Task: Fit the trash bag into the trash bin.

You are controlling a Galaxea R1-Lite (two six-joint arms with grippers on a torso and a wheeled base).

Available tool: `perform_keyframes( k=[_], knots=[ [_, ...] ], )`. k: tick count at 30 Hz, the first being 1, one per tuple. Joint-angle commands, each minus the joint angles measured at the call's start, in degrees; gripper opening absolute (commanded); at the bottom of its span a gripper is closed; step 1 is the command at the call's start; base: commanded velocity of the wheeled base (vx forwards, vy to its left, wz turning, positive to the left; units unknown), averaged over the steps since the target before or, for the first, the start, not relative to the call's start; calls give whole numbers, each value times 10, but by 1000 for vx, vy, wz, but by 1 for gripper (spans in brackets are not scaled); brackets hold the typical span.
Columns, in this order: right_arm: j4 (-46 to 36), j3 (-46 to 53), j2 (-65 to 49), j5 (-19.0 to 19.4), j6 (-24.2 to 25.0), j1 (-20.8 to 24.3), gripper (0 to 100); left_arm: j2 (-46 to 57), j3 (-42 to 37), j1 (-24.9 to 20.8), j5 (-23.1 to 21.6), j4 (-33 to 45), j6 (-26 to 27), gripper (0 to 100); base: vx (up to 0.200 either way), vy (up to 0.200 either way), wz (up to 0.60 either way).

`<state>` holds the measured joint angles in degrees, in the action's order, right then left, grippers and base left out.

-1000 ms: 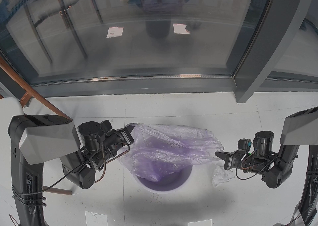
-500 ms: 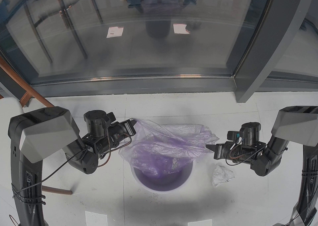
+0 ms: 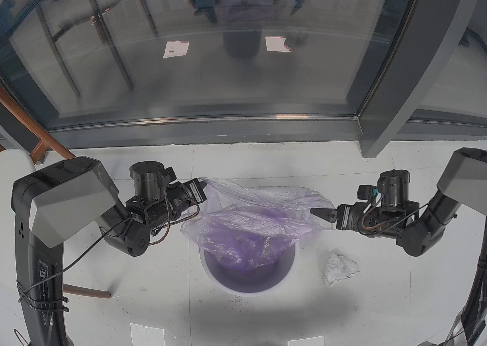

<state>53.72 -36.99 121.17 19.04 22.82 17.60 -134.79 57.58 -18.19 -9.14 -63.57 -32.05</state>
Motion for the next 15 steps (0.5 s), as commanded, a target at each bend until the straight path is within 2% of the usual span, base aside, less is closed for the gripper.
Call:
perform_keyframes(
  k=[1, 3, 4, 5, 7, 11, 15],
  knots=[
    [-2, 165, -176, 16, 61, 65, 100, 4, -36, -20, 1, -23, 1, 0, 0, 0, 0],
    [-3, 174, -189, 11, 136, 107, 100, 4, -40, -30, 1, -30, 1, 0, 0, 0, 0],
    [-3, 174, -189, 11, 136, 107, 100, 4, -40, -30, 1, -30, 1, 0, 0, 0, 0],
    [-4, 173, -186, 5, 213, 138, 100, 4, -40, -34, 1, -30, 1, 0, 0, 0, 0],
    [-4, 169, -184, -8, 257, 160, 100, 4, -40, -34, 1, -30, 1, 0, 0, 0, 0],
    [-3, 158, -168, -59, 301, 215, 100, 8, -42, -38, 2, -41, -1, 0, 0, 0, 0],
    [0, 126, -139, -96, 375, 263, 100, 20, -64, -39, -1, -55, 0, 0, 0, 0, 0]
  ],
)
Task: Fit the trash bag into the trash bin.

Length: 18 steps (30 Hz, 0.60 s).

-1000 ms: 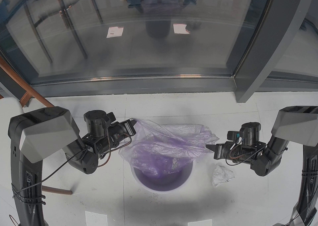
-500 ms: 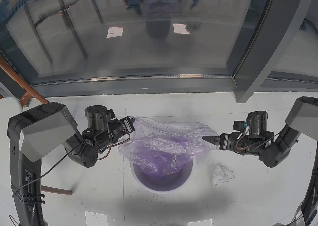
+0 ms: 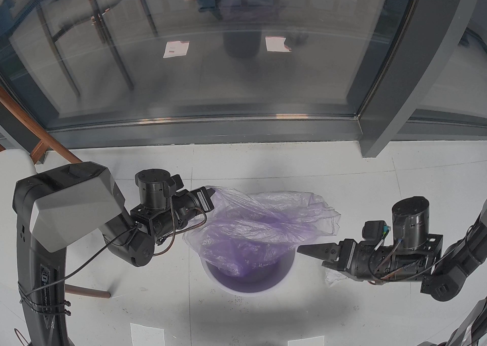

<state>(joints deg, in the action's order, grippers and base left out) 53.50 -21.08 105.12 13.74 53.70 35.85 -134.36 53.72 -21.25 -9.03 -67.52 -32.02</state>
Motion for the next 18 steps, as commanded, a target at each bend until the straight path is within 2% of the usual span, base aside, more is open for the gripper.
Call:
perform_keyframes(
  k=[1, 4, 10, 12, 13, 18],
  knots=[
    [2, -39, 24, -49, 84, 93, 100, 17, -29, -8, -3, -16, -1, 0, 0, 0, 0],
    [0, -60, 28, -55, 128, 125, 100, 18, -35, -7, -3, -16, -1, 0, 0, 0, 0],
    [0, -104, 59, -57, 154, 139, 100, 19, -35, -8, -2, -16, -1, 0, 0, 0, 0],
    [1, -120, 67, -64, 178, 150, 100, 19, -35, -9, -1, -16, -1, 0, 0, 0, 0],
    [3, -124, 72, -76, 215, 164, 100, 19, -36, -13, 0, -19, -1, 0, 0, 0, 0],
    [6, -142, 93, -101, 240, 171, 100, 19, -42, -14, 0, -29, -1, 0, 0, 0, 0]
  ],
)
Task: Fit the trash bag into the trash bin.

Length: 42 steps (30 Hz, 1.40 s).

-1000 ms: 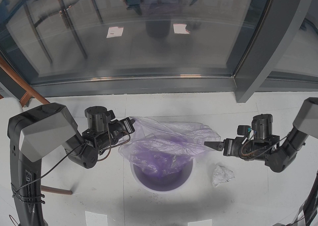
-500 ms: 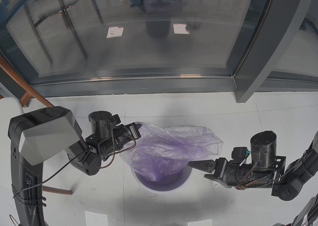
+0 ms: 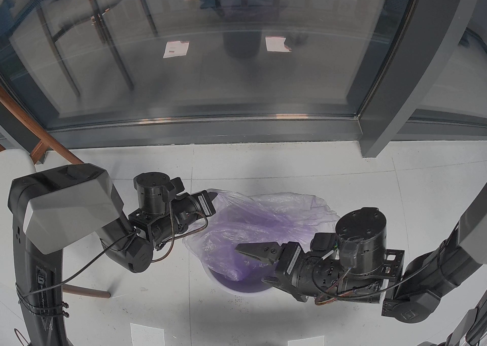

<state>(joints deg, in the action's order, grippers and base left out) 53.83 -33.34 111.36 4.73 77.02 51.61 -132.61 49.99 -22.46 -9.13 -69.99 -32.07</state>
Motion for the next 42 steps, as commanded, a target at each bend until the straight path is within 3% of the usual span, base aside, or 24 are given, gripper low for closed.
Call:
perform_keyframes(
  k=[1, 3, 4, 6, 20, 26, 37, 42],
  knots=[
    [4, -23, 35, -15, 7, 14, 100, 2, -4, -2, 1, -4, -1, 0, 0, 0, 0],
    [4, -23, 35, -15, 7, 14, 100, 2, -4, -2, 1, -4, -1, 0, 0, 0, 0],
    [4, -36, 47, -40, 9, 23, 100, 2, -6, -2, 1, -9, -2, 0, 0, 0, 0],
    [4, -41, 49, -51, 9, 34, 100, 2, -6, -2, 1, -11, -1, 0, 0, 0, 0],
    [-5, -122, 117, -64, 5, 2, 100, 2, -5, -2, 1, -11, -2, 0, 0, 0, 0],
    [-111, -157, 117, -85, 9, -36, 100, 2, -5, 0, 1, -12, -3, 0, 0, 0, 0],
    [-125, -234, 179, -109, 6, -69, 100, 2, -1, -2, 0, -23, -3, 0, 0, 0, 0],
    [-176, -268, 198, -111, 7, -69, 100, 2, -1, -2, 1, -24, -3, 0, 0, 0, 0]
  ],
)
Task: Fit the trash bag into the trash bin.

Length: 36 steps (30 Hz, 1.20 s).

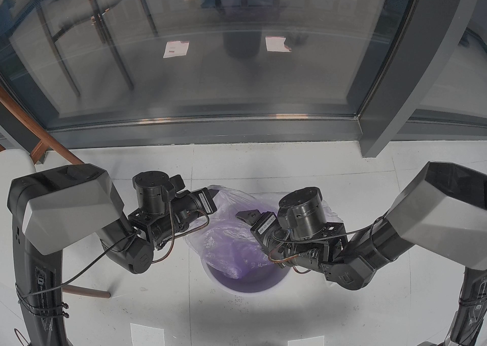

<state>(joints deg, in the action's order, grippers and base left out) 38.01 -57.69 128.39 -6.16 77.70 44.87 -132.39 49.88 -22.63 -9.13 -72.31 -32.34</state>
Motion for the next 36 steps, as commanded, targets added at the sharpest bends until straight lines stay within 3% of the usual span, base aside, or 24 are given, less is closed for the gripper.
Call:
perform_keyframes(
  k=[1, 6, 13, 18, 20, 22, 31, 36],
  knots=[
    [-19, -30, 34, -7, 0, -1, 0, -1, 0, -1, 1, -1, 0, 0, 0, 0, 0],
    [-27, -24, 24, -32, -4, 0, 0, -1, -2, 0, 1, 0, 0, 0, 0, 0, 0],
    [-92, 62, -39, -27, -18, 4, 0, -5, -5, 13, 5, 11, 2, 0, 0, 0, 0],
    [-71, 178, -50, -18, -116, -2, 0, -9, 12, 35, 34, 38, 0, 0, 0, 0, 0],
    [-60, 197, -52, -11, -130, -6, 0, -10, 18, 38, 43, 40, -2, 0, 0, 0, 0],
    [-13, 246, -64, 9, -164, -8, 0, -15, 28, 43, 52, 49, -12, 0, 0, 0, 0],
    [54, 270, -50, 11, -272, 14, 0, -4, 19, 58, 71, 89, -10, 0, 0, 0, 0],
    [70, 266, -52, 11, -280, 43, 0, 28, -3, 57, 66, 90, -8, 0, 0, 0, 0]
  ],
)
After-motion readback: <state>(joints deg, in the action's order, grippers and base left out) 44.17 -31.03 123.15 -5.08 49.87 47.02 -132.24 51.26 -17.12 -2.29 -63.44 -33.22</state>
